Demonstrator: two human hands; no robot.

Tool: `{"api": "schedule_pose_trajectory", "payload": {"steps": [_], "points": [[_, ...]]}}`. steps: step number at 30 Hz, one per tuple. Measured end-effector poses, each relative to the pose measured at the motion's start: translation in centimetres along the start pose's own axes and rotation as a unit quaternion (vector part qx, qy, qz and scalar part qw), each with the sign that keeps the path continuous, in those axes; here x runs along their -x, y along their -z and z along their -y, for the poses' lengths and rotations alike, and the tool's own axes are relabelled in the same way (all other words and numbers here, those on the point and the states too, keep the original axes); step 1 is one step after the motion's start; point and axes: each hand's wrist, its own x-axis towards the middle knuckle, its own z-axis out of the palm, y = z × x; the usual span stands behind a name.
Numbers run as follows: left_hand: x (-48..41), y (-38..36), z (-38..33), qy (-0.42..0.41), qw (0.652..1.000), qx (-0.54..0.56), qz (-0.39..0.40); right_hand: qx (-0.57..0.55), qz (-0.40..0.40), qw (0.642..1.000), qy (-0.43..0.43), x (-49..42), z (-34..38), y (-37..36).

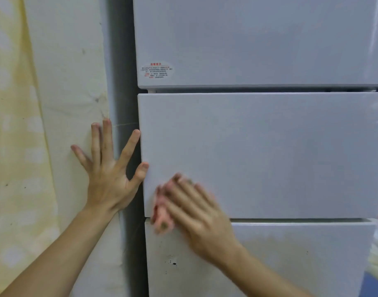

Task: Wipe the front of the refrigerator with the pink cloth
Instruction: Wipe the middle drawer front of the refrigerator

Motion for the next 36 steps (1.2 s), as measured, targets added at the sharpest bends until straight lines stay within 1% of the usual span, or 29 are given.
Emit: {"api": "schedule_pose_trajectory", "payload": {"steps": [2, 3, 4, 5, 7, 9, 10, 12, 13, 14, 15, 16, 18, 20, 23, 25, 26, 27, 28, 29, 30, 31, 32, 34, 35, 36], "points": [[0.1, 0.1, 0.0, 0.002, 1.000, 0.008, 0.004, 0.016, 0.054, 0.996, 0.067, 1.1, 0.2, -0.2], [0.1, 0.1, -0.1, 0.003, 1.000, 0.012, 0.002, 0.027, 0.070, 0.994, 0.080, 1.1, -0.3, 0.2], [0.1, 0.1, 0.0, 0.003, 1.000, 0.014, 0.000, 0.033, 0.072, 0.994, 0.079, 1.0, -0.9, 0.8], [0.1, 0.2, 0.0, 0.004, 1.000, 0.018, -0.003, 0.035, 0.063, 0.996, 0.057, 1.0, -2.0, 1.6], [0.1, 0.2, -0.2, 0.007, 0.999, 0.029, -0.012, 0.040, 0.007, 0.999, -0.033, 1.6, -5.1, 3.8], [0.2, 0.0, -0.3, 0.007, 0.999, 0.032, -0.019, 0.072, -0.083, 0.982, -0.153, 2.1, -9.1, 6.5], [0.2, -0.1, -0.4, 0.007, 0.999, 0.030, -0.023, 0.079, -0.123, 0.965, -0.217, 2.1, -10.8, 7.6], [0.1, -0.4, -0.3, 0.006, 0.999, 0.022, -0.032, 0.068, -0.192, 0.920, -0.334, 1.2, -12.4, 8.3], [0.2, -0.6, -0.3, 0.006, 0.999, 0.020, -0.036, 0.061, -0.221, 0.899, -0.372, 0.4, -12.0, 7.9], [0.2, -0.7, -0.3, 0.006, 0.999, 0.018, -0.041, 0.055, -0.241, 0.887, -0.390, -0.4, -11.0, 7.2], [0.3, -0.8, -0.4, 0.005, 0.999, 0.018, -0.047, 0.048, -0.249, 0.887, -0.386, -1.0, -9.6, 6.2], [0.3, -0.9, -0.6, 0.001, 0.998, 0.018, -0.054, 0.039, -0.241, 0.901, -0.358, -1.2, -8.0, 5.1], [0.2, -0.9, -0.7, -0.008, 0.998, 0.016, -0.067, 0.020, -0.170, 0.949, -0.266, -0.8, -4.3, 2.8], [0.1, -0.9, -0.7, -0.013, 0.997, 0.015, -0.076, 0.004, -0.099, 0.981, -0.169, 0.1, -1.9, 1.5], [0.1, -0.5, -0.9, -0.009, 0.997, 0.021, -0.076, -0.007, -0.021, 0.998, -0.057, 0.8, -2.2, 1.9], [0.1, -0.4, -1.0, -0.007, 0.997, 0.025, -0.072, 0.002, 0.035, 0.999, 0.017, 1.1, -4.0, 3.4], [0.1, -0.4, -1.0, -0.005, 0.997, 0.028, -0.070, 0.006, 0.052, 0.998, 0.034, 1.4, -5.2, 4.4], [0.1, -0.4, -1.0, -0.004, 0.997, 0.031, -0.067, 0.009, 0.054, 0.998, 0.023, 1.8, -6.5, 5.4], [0.1, -0.4, -1.0, -0.003, 0.997, 0.034, -0.065, 0.012, 0.036, 0.999, -0.012, 2.3, -8.0, 6.7], [0.1, -0.5, -0.9, -0.002, 0.997, 0.037, -0.065, 0.017, 0.000, 0.998, -0.056, 3.0, -9.7, 7.9], [0.2, -0.5, -0.9, 0.000, 0.997, 0.040, -0.066, 0.027, -0.045, 0.992, -0.111, 3.9, -11.5, 9.0], [0.2, -0.5, -0.9, 0.003, 0.997, 0.042, -0.067, 0.038, -0.091, 0.978, -0.182, 4.8, -13.2, 10.0], [0.3, -0.5, -1.0, 0.005, 0.997, 0.044, -0.067, 0.045, -0.133, 0.955, -0.260, 5.6, -14.7, 10.8], [0.3, -0.5, -1.1, 0.011, 0.997, 0.042, -0.063, 0.030, -0.205, 0.892, -0.401, 5.9, -16.3, 11.5], [0.4, -0.5, -1.2, 0.013, 0.997, 0.041, -0.060, 0.014, -0.239, 0.859, -0.452, 5.4, -16.2, 11.3], [0.4, -0.5, -1.2, 0.014, 0.997, 0.040, -0.058, -0.002, -0.270, 0.834, -0.482, 4.3, -15.5, 10.8]]}}
